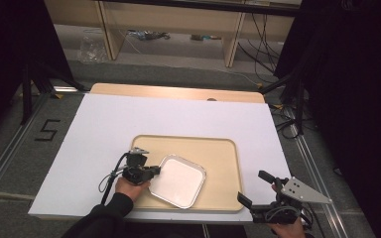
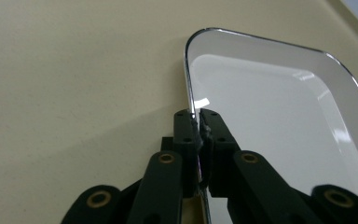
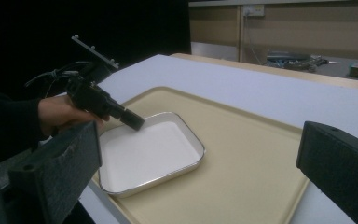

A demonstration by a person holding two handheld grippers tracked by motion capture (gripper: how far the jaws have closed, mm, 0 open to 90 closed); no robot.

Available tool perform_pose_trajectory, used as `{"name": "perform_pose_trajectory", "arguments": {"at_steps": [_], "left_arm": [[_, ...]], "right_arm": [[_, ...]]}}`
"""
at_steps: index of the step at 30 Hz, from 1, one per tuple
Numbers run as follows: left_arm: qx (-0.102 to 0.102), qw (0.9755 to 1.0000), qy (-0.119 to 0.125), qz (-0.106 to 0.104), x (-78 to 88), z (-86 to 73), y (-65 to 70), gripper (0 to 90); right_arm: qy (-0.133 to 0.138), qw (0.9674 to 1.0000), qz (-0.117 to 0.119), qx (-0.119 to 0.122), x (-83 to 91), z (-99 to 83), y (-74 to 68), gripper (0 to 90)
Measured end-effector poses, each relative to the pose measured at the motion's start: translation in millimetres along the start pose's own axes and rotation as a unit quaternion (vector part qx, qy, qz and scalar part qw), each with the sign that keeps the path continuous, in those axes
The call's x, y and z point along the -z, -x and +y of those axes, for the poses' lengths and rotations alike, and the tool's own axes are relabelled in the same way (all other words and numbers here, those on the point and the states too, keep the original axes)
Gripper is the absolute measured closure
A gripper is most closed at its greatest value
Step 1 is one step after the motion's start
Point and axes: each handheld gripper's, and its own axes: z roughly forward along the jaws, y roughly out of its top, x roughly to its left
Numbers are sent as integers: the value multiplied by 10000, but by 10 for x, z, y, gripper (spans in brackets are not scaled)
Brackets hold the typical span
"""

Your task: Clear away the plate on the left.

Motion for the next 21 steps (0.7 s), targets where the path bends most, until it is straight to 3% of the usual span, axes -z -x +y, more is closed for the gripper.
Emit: {"name": "perform_pose_trajectory", "arguments": {"at_steps": [1, 3, 5, 7, 9, 10, 13, 15, 16, 21], "left_arm": [[-150, 9999, -20, -17, 7, 5, -10, 830], [-171, 9997, -52, 148, 48, -7, 19, 823], [-388, 9988, -306, 38, 72, -14, 13, 812], [-469, 9983, -349, 49, 100, -30, 10, 804], [-413, 9985, -358, 19, 109, -33, 5, 810], [-512, 9980, -372, 32, 118, -33, -5, 813], [-353, 9980, -526, -6, 141, -50, 18, 809], [-429, 9976, -547, 48, 161, -69, 57, 794], [-523, 9963, -684, 33, 187, -77, 66, 789], [-568, 9957, -728, 16, 244, -139, 108, 761]], "right_arm": [[6, 10000, 4, 0, -1, 0, -1, 5], [-9, 10000, 4, 9, -2, 0, -2, 5], [-9, 10000, -1, 9, 0, -2, -2, 5], [39, 10000, 11, -8, -2, -2, -3, 5], [22, 10000, 10, 0, -3, 0, -5, 5], [17, 10000, -15, -3, -3, -1, -10, 5], [-9, 10000, -9, 4, -1, 0, -3, 5], [-2, 10000, -5, 1, 1, 0, 1, 5], [-4, 10000, 0, 1, 0, 0, 1, 5], [34, 10000, -63, -39, 1, -4, -14, 5]]}}
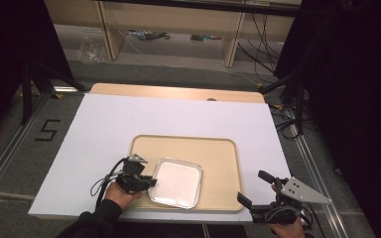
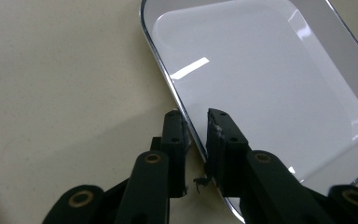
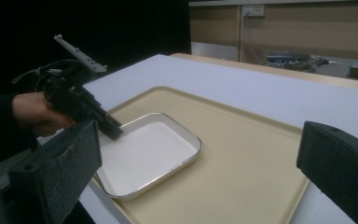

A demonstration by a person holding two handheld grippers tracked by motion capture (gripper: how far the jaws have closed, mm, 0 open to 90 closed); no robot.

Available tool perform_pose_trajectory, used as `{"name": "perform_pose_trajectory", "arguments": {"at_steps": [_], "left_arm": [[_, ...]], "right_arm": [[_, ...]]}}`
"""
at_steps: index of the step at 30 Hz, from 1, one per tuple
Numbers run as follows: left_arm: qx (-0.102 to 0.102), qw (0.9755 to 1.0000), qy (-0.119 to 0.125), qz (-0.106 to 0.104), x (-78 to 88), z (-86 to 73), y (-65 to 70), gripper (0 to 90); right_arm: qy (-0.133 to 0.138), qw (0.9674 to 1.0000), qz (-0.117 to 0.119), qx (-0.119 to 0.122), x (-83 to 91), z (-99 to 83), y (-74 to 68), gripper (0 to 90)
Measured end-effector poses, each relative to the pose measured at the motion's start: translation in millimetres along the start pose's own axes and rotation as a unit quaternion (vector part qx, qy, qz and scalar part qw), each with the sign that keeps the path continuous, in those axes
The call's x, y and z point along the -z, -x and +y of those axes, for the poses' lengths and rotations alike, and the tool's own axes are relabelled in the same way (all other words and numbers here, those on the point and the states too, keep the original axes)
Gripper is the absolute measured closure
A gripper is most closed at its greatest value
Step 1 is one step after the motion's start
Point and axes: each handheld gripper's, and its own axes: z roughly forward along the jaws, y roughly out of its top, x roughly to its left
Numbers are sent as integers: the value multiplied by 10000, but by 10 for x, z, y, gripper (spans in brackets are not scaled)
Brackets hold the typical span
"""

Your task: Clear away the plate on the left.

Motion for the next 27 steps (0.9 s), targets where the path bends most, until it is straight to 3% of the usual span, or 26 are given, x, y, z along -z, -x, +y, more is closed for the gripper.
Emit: {"name": "perform_pose_trajectory", "arguments": {"at_steps": [1, 5, 7, 12, 20, 21, 22, 24, 27], "left_arm": [[88, 10000, 32, -16, 0, -13, 17, 755], [-22, 9999, -55, -81, 26, -47, 61, 730], [56, 9999, -27, -119, 24, -62, 93, 719], [-134, 9997, -172, -139, 35, -87, 145, 707], [-158, 9994, -202, -231, 27, -90, 197, 696], [-6, 9996, -106, -277, 9, -96, 221, 698], [-155, 9993, -229, -267, 26, -95, 208, 697], [-21, 9995, -130, -277, 10, -97, 239, 695], [-1, 9993, -161, -350, 12, -100, 241, 693]], "right_arm": [[-36, 10000, 47, 37, -2, 4, 7, 5], [-54, 10000, 58, 20, -4, 4, 6, 5], [-62, 10000, 62, 18, -3, 5, 7, 5], [-49, 10000, 26, 52, -7, 2, 7, 5], [-49, 10000, 18, 47, -8, 2, 7, 5], [-47, 10000, 16, 43, -7, 2, 6, 5], [-56, 10000, 51, 23, -4, 3, 7, 5], [-45, 10000, 15, 42, -6, 2, 7, 5], [-49, 10000, 14, 46, -8, 1, 5, 5]]}}
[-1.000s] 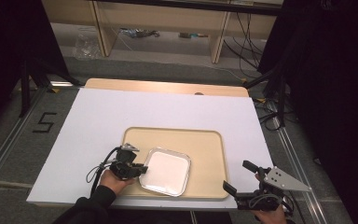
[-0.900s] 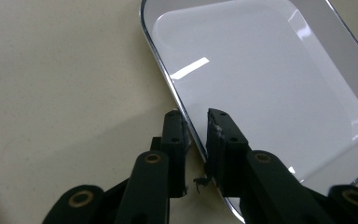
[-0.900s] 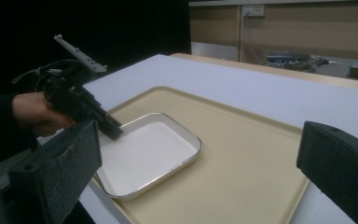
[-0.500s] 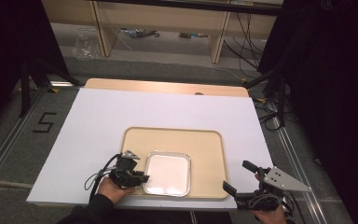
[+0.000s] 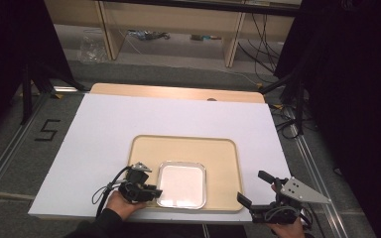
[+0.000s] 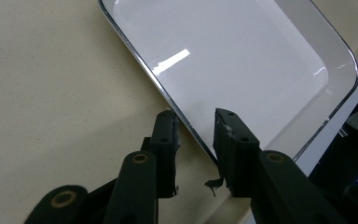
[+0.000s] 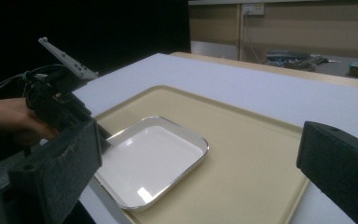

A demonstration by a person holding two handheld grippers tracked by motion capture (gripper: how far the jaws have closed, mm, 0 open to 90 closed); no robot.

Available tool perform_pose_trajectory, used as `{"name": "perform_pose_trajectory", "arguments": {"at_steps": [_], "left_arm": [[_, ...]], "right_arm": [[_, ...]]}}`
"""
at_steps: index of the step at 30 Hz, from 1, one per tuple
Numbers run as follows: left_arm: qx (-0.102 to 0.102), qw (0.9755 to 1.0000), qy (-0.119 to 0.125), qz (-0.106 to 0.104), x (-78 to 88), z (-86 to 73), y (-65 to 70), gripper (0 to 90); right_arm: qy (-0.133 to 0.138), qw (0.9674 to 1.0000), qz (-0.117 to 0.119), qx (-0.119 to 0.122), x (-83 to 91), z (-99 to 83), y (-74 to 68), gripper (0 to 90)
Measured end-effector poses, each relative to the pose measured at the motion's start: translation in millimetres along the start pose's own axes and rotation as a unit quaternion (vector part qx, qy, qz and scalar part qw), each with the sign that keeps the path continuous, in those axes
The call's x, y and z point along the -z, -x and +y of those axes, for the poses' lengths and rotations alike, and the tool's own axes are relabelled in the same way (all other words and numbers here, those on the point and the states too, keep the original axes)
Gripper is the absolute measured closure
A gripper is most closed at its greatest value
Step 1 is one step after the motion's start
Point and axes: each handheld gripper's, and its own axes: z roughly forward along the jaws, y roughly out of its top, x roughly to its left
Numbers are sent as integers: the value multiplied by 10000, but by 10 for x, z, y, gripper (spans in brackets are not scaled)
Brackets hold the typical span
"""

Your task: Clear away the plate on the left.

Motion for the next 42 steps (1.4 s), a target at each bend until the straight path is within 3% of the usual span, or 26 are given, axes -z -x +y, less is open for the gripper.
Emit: {"name": "perform_pose_trajectory", "arguments": {"at_steps": [2, 3, 5, 7, 11, 12, 14, 15, 16, 17, 21, 26, 28, 30, 33, 34, 35, 39, 42], "left_arm": [[-66, 10000, -53, 6, 3, -1, 4, 689], [68, 10000, -56, 44, 4, -7, 27, 686], [-103, 9999, -63, 9, 0, 3, 18, 683], [-143, 9999, -72, 6, -3, 6, 19, 680], [-84, 9999, -11, -53, -20, 4, 36, 676], [-82, 10000, -36, 17, -16, 9, 40, 672], [-96, 9999, -49, 80, 12, 30, 21, 565], [117, 9999, -56, 19, 55, 32, 21, 523], [153, 9999, 58, -45, 72, 34, 6, 512], [4, 9996, 259, 103, 99, 46, -37, 502], [60, 9975, 626, 312, 217, 57, -46, 335], [-35, 9901, 1361, 335, 358, 37, -15, 243], [-74, 9848, 1692, 380, 407, 20, 13, 207], [-93, 9811, 1897, 358, 466, 1, 20, 184], [-143, 9737, 2252, 325, 560, -44, 22, 165], [-144, 9698, 2413, 341, 602, -66, 25, 164], [-111, 9675, 2504, 340, 626, -80, 29, 158], [-349, 9561, 2881, 411, 751, -141, 24, 152], [-529, 9519, 2964, 579, 799, -176, 57, 148]], "right_arm": [[-3, 10000, -1, 0, 0, 0, -1, 5], [1, 10000, 4, 4, 0, 0, 0, 5], [-4, 10000, 11, -4, 2, 1, 3, 5], [-7, 10000, 4, -7, 1, 1, 3, 5], [14, 10000, 0, 27, -4, -2, 4, 5], [2, 10000, -2, -5, 0, 0, -2, 5], [-2, 10000, -1, -7, 0, 0, 0, 5], [-13, 10000, 0, -5, 1, 0, 2, 5], [-12, 10000, 0, -8, 0, -1, 2, 5], [-15, 10000, -2, -14, 0, -1, 2, 5], [-34, 10000, -11, -4, 3, 0, 2, 5], [-31, 10000, -29, -10, 4, -1, -2, 5], [-48, 10000, -34, -21, 1, -1, 1, 5], [-50, 10000, -26, -20, 2, -1, 0, 5], [-48, 10000, -26, -21, 1, -1, 0, 5], [-49, 10000, -23, -21, 1, -1, 0, 5], [-47, 10000, -21, -8, 2, -2, -2, 5], [-50, 10000, -31, -19, 2, -2, 1, 5], [-37, 10000, -29, -15, 3, -2, -2, 5]]}}
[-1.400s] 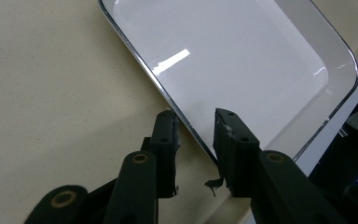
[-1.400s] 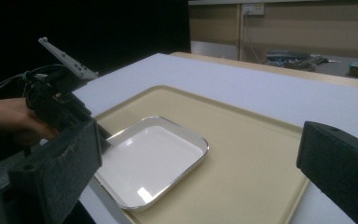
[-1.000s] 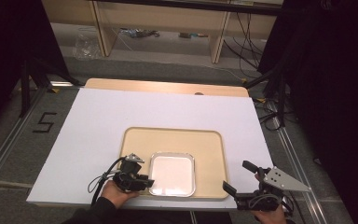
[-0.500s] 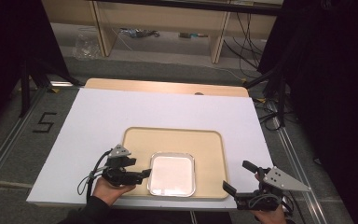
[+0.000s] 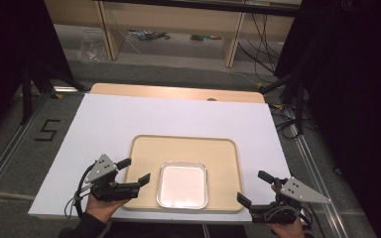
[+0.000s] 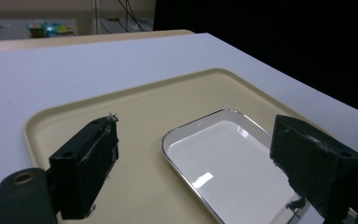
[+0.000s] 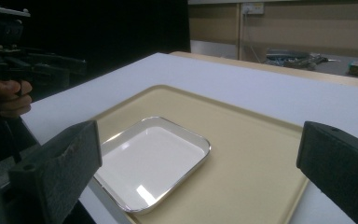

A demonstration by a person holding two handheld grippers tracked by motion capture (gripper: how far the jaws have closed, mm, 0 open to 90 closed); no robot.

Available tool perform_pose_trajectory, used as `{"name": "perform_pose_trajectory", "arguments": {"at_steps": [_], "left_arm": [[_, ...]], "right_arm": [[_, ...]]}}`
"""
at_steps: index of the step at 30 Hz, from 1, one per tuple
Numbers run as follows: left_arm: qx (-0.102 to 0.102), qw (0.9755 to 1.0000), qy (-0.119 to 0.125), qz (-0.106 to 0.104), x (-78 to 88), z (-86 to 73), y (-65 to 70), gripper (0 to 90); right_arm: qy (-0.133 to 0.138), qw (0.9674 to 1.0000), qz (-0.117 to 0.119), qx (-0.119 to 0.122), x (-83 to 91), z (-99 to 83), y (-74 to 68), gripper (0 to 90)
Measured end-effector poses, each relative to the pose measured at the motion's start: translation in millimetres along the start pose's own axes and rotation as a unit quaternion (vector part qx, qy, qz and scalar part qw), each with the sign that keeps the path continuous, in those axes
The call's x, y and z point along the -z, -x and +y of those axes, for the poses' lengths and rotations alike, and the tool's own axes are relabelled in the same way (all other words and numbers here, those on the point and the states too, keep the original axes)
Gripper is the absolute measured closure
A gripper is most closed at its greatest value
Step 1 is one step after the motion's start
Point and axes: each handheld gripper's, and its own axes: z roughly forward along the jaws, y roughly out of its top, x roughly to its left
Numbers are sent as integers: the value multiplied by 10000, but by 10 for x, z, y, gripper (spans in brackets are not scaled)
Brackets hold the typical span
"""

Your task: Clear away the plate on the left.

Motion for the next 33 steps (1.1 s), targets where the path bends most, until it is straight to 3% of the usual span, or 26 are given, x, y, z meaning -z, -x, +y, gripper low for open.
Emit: {"name": "perform_pose_trajectory", "arguments": {"at_steps": [4, 19, 22, 24, 28, 32, 33], "left_arm": [[-162, 9999, 10, 7, 46, -6, 28, 148], [-213, 9994, 249, -135, 204, -54, 93, 149], [-245, 9994, 206, -122, 217, -73, 103, 149], [-308, 9992, 188, -146, 223, -83, 100, 149], [-630, 9979, 126, -107, 254, -79, 77, 149], [-548, 9984, 121, -90, 280, -106, 120, 149], [-412, 9991, -7, -32, 304, -117, 152, 149]], "right_arm": [[0, 10000, -12, -18, -1, 0, 2, 5], [65, 10000, 34, -45, -5, -2, 3, 5], [69, 10000, 39, -50, -3, -2, 5, 5], [68, 10000, 41, -52, -3, -2, 5, 5], [66, 10000, 43, -49, -1, -2, 3, 5], [62, 10000, 40, -48, -3, -3, 2, 5], [64, 10000, 44, -45, -3, -3, 2, 5]]}}
